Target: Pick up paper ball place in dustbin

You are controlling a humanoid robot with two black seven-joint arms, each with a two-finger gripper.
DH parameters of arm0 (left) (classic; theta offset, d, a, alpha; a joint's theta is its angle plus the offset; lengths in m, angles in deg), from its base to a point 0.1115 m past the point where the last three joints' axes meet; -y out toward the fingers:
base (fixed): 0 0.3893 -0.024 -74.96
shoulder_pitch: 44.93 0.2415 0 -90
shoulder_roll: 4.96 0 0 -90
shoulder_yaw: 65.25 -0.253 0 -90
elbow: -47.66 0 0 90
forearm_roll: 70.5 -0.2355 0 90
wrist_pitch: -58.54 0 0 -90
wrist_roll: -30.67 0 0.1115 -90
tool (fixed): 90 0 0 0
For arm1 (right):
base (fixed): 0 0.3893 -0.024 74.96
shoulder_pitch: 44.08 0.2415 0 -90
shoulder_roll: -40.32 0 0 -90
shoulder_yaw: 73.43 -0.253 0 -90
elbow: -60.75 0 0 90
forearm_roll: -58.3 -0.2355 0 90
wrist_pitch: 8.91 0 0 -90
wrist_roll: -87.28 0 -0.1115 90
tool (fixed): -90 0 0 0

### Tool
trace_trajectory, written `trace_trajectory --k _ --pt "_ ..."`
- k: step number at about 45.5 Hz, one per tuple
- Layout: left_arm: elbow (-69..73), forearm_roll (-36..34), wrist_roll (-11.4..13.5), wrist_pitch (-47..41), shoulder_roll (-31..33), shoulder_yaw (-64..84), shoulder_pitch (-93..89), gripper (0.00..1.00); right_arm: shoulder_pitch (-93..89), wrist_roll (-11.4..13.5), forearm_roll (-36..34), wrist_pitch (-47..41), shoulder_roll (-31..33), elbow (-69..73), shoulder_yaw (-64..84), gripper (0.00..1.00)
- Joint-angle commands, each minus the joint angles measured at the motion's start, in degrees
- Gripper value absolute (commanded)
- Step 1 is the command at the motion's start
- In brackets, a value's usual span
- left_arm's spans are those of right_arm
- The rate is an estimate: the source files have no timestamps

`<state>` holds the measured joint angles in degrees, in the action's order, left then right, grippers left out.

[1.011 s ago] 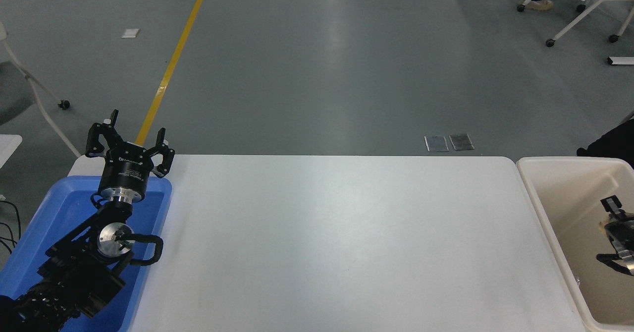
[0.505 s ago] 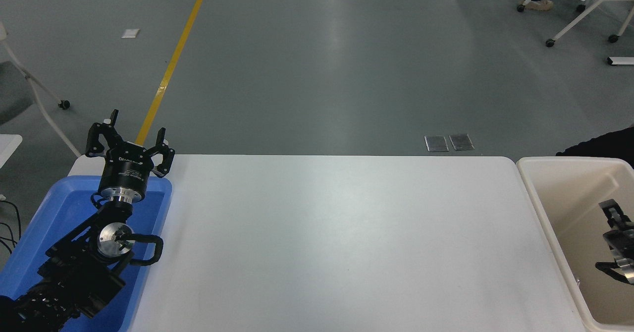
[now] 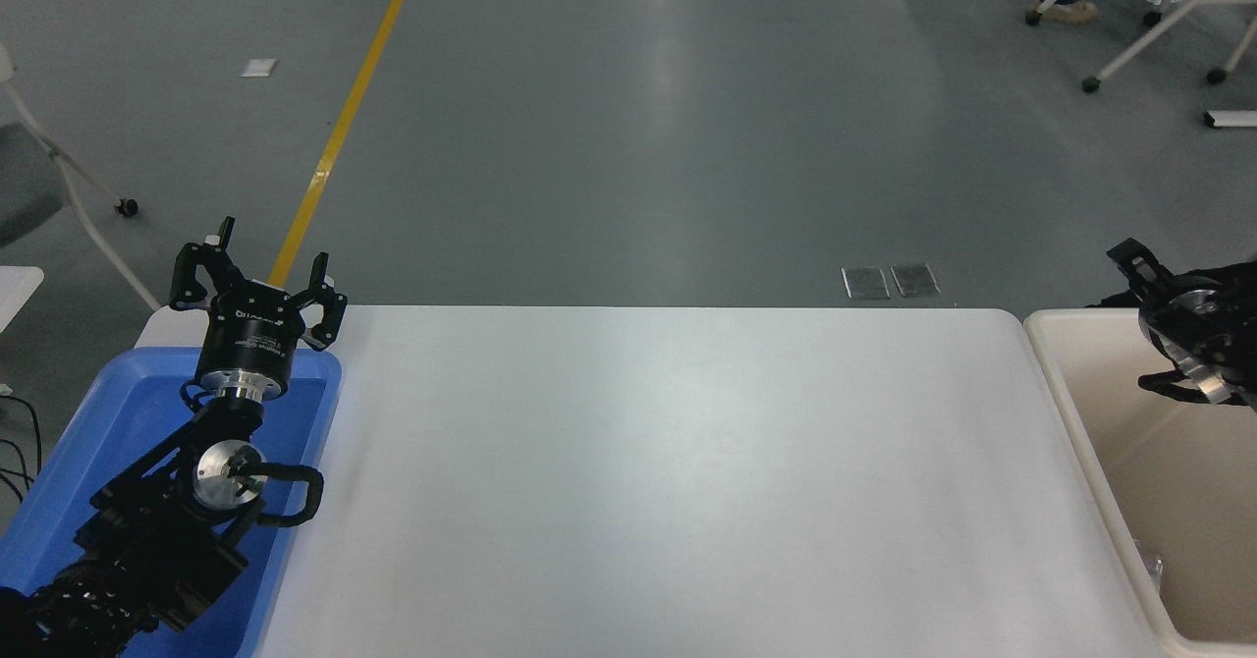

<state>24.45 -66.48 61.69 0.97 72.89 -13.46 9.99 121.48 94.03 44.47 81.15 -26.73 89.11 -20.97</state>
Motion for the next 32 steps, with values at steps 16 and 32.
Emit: trace_trajectory --k 16,32 --pt "0.0 0.0 0.0 -0.1 0.0 0.0 0.0 0.99 35.7 0.3 13.2 -31.3 -1.5 31.8 5.9 1.0" --pt "0.0 0.0 0.0 -0.1 0.0 0.0 0.0 0.99 49.1 0.5 13.7 -40.4 -1.3 48.2 10.5 1.0"
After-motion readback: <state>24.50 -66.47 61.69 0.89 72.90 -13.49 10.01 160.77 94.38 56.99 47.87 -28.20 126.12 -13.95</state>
